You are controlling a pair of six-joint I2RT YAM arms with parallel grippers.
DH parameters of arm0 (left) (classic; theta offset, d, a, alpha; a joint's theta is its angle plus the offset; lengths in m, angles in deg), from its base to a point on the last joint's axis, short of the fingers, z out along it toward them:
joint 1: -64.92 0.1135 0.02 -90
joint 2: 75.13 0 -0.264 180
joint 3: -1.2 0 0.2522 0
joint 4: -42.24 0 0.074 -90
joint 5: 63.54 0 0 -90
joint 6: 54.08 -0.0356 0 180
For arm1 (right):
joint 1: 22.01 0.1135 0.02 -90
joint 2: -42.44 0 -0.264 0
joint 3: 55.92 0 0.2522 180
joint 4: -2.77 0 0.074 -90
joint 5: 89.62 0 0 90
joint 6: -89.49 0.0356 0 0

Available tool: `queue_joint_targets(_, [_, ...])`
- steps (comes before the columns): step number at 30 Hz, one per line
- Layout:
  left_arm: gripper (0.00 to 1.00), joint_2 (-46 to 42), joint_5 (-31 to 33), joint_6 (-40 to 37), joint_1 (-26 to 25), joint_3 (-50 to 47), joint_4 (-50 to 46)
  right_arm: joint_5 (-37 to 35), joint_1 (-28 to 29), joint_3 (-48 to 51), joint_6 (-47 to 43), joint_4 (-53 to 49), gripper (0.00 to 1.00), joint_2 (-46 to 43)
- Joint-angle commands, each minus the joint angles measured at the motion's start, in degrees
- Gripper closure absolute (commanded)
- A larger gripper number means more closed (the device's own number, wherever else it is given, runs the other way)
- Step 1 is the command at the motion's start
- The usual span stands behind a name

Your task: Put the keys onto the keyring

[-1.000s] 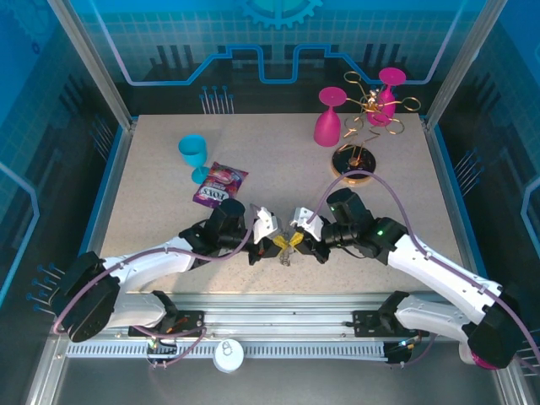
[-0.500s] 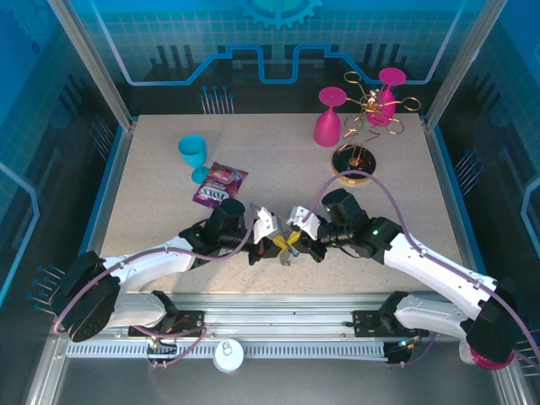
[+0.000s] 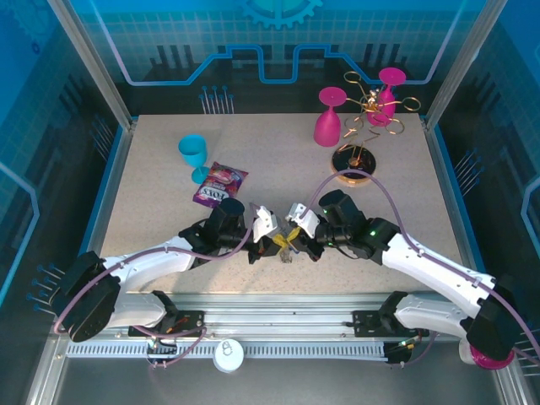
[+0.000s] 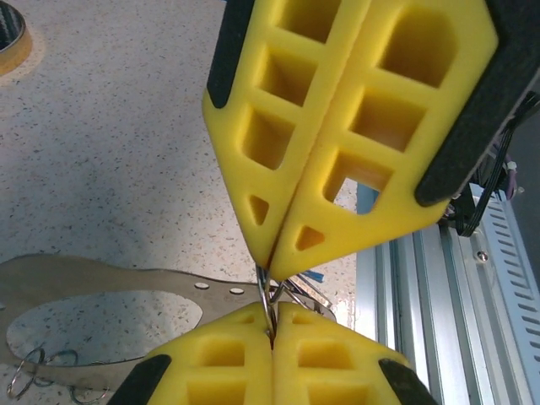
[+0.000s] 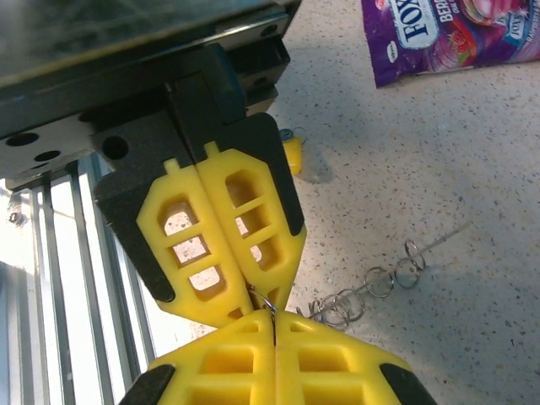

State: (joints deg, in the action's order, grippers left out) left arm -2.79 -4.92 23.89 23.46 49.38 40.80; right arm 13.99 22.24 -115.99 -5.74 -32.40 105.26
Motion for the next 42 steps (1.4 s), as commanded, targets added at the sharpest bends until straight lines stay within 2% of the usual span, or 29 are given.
queue_joint_targets(1, [1.00,-1.4,-3.4,-1.9,-0.7,1.0,1.1,-6.3,0.3,-1.3,3.5,2.1,1.00,1.3])
queue_joint_targets(13, [1.00,-3.2,0.0,-7.1,-2.8,0.1,-0.4,-8.7,1.7,-2.6,8.1,3.7,1.00,2.4])
queue_joint_targets(28, [1.00,-6.5,8.2,-10.4,-4.6,-2.8,2.2,-9.7,2.2,-1.9,11.7,4.5,1.00,1.3])
queue_joint_targets(42, [1.00,-7.1,11.0,-11.8,-5.4,-3.5,2.7,-9.7,2.3,-0.9,13.5,5.0,1.00,-0.2])
